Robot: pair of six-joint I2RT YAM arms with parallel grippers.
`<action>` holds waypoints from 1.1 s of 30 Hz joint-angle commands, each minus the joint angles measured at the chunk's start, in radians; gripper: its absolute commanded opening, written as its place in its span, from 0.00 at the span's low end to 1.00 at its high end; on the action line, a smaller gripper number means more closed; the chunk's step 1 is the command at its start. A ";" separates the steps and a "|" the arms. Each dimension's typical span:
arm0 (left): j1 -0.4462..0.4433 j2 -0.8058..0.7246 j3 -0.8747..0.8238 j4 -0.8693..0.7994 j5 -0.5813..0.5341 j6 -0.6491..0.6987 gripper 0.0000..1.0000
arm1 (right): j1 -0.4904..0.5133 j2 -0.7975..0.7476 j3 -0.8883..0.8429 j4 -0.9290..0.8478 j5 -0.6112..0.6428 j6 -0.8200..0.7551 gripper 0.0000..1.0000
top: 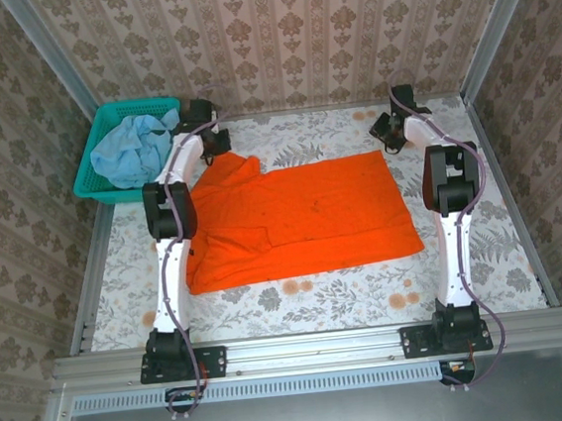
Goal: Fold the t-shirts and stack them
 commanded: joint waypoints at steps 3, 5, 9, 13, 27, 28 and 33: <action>-0.007 -0.077 -0.018 0.038 0.013 0.023 0.00 | 0.005 -0.052 -0.090 -0.049 0.037 0.012 0.38; -0.009 -0.086 -0.022 0.044 0.009 0.024 0.00 | 0.006 -0.049 -0.092 -0.053 0.024 0.014 0.38; -0.011 -0.097 -0.024 0.049 -0.005 0.027 0.00 | 0.011 -0.051 -0.101 -0.054 0.008 0.017 0.34; -0.015 -0.116 -0.039 0.053 -0.024 0.032 0.00 | 0.016 -0.060 -0.125 -0.049 0.013 0.015 0.33; -0.026 -0.152 -0.083 0.063 -0.034 0.036 0.00 | 0.041 -0.090 -0.177 -0.038 0.025 0.000 0.29; -0.026 -0.154 -0.084 0.063 -0.034 0.036 0.00 | 0.044 -0.089 -0.177 -0.040 0.026 -0.005 0.28; -0.028 -0.157 -0.086 0.060 -0.033 0.037 0.00 | 0.052 -0.092 -0.171 -0.059 0.038 -0.021 0.28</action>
